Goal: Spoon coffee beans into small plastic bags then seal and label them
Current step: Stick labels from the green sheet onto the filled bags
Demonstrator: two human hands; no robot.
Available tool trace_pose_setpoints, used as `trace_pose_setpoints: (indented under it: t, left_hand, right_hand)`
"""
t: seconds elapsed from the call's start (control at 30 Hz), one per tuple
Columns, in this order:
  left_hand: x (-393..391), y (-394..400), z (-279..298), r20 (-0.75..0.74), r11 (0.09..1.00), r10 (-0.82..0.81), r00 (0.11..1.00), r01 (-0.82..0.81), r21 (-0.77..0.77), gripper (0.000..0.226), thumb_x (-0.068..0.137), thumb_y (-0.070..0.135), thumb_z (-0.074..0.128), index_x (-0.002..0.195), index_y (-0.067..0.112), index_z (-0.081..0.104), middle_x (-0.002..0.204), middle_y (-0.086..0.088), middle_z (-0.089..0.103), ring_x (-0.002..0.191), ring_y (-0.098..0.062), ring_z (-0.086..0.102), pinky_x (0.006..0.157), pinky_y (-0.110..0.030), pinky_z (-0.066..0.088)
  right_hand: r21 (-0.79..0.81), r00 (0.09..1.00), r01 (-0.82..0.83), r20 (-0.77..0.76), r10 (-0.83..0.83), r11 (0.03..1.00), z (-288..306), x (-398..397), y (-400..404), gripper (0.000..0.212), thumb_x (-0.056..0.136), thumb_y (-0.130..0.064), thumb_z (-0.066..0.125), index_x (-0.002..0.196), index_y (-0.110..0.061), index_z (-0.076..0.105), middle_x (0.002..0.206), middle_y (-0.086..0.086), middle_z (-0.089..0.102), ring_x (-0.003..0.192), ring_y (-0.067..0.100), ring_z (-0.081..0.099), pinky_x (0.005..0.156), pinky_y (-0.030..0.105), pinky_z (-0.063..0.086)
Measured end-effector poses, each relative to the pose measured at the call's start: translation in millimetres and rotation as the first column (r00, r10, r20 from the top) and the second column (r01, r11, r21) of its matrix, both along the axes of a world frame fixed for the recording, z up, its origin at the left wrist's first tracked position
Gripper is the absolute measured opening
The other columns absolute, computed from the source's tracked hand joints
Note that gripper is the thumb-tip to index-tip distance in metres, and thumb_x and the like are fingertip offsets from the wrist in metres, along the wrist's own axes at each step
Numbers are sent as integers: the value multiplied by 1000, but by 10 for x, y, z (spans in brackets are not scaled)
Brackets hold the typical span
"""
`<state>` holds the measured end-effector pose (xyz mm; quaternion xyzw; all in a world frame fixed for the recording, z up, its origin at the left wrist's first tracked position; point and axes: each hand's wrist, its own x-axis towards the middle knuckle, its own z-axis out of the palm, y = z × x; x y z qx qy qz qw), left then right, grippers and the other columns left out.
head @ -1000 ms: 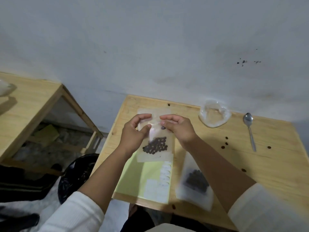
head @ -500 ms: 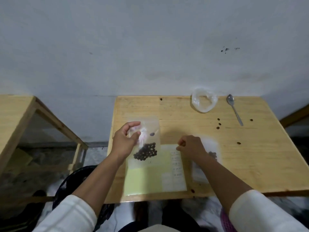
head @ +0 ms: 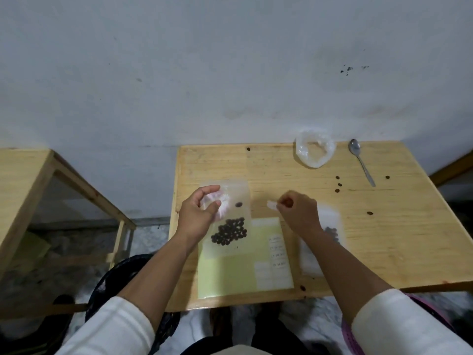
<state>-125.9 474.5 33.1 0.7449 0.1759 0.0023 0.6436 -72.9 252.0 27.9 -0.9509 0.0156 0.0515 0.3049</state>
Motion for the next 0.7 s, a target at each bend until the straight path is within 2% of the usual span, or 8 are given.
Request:
trace_pose_setpoints:
  t: [0.07,0.17,0.27,0.33,0.37,0.53,0.6,0.7]
  left_hand:
    - [22,12,43,7,1000,2,1000,-2,2,28,89,10,61,107,31,63,107,30,53,119,-3,39,100,-29,38]
    - [66,2,122,32,1000,-8,999,7,3,29,89,11,61,108,32,63,109,27,55,119,-2,41,97,-26,36]
    - [117,-33,214,79,1000,-26,997,26,0,30,88,11,61,106,34,64,110,26,59,119,-5,47,101,-27,38]
    - [141,-41,276,93,999,-40,995,40,5,29,88,12,61,106,35,64,111,26,59,120,-3,46,101,-25,36]
    - [148,-37,304,102,999,-49,994,48,10,29,89,13,60,105,37,64,112,27,58,120,-2,45,100,-23,35]
    - [171,-9,385,151,998,-63,986,62,14,28,93,15,54,101,40,64,109,30,60,113,7,48,99,-20,36]
    - [180,-14,404,169,999,-36,985,37,-2,23,95,21,52,98,40,65,105,29,62,109,9,50,93,-18,39]
    - [187,-20,440,196,999,21,980,-12,-45,9,90,30,60,95,35,67,100,26,66,102,12,53,82,-11,41]
  right_hand:
    - [152,998,-5,63,-4,988,276,48,122,0,80,-14,67,80,-14,67,68,-8,61,63,4,53,61,16,38]
    - [271,988,-157,48,150,950,625,35,428,3,77,-15,71,76,-15,68,60,-13,57,53,-3,49,54,6,38]
    - [345,983,-182,55,173,921,782,34,676,5,77,-8,69,74,-11,67,56,-6,56,50,-1,54,54,13,47]
    - [341,981,-194,72,180,920,811,63,760,6,76,-7,67,72,-12,66,56,-5,56,57,11,58,62,27,52]
    - [329,979,-205,79,190,922,817,80,780,6,76,-7,66,72,-12,66,55,-5,55,58,13,57,63,29,51]
    - [246,966,-244,145,214,938,817,116,834,5,77,-8,65,74,-12,64,54,-10,53,53,4,50,58,19,44]
    - [222,961,-250,172,215,942,820,118,862,4,77,-9,66,75,-12,64,55,-11,52,52,3,49,56,16,42]
    - [184,947,-281,211,241,942,828,126,908,4,78,-11,66,75,-12,63,57,-11,52,54,3,48,58,20,43]
